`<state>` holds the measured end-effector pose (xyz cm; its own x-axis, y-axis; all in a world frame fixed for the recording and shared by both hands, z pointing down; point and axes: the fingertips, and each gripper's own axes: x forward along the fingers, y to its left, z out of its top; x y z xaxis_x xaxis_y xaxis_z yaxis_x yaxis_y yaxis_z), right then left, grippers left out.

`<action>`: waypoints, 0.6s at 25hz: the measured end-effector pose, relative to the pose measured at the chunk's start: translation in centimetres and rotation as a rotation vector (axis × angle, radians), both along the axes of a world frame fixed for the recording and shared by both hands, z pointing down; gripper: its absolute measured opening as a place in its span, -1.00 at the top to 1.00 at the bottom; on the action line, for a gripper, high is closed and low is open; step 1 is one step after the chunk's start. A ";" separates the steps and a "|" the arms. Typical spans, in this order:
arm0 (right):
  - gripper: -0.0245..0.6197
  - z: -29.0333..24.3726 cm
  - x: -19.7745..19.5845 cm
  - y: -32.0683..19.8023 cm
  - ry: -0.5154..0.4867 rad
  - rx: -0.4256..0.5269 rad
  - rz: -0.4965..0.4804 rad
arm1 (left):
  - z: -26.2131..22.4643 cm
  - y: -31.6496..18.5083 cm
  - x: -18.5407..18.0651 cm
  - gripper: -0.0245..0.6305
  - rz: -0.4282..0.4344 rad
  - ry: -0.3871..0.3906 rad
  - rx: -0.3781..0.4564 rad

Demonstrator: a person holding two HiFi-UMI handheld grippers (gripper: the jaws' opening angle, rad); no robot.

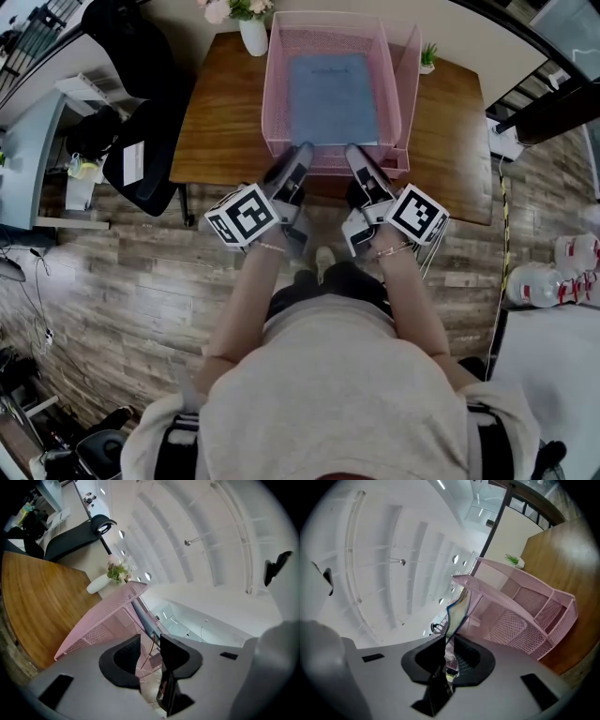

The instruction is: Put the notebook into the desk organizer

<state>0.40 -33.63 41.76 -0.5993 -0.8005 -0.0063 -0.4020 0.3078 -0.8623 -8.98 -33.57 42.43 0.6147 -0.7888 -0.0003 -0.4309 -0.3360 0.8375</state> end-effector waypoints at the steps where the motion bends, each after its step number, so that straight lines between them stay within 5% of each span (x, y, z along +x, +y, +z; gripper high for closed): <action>1: 0.78 0.0 0.0 0.0 0.003 0.000 0.000 | 0.0 -0.1 0.0 0.49 -0.001 -0.004 0.003; 15: 0.83 0.2 0.0 0.0 0.031 -0.003 -0.001 | -0.1 -0.4 -0.3 0.47 -0.014 -0.014 0.016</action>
<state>0.38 -33.61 41.99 -0.6001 -0.7998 0.0150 -0.4283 0.3054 -0.8505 -9.29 -33.94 42.29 0.6039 -0.7971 -0.0045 -0.4470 -0.3433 0.8260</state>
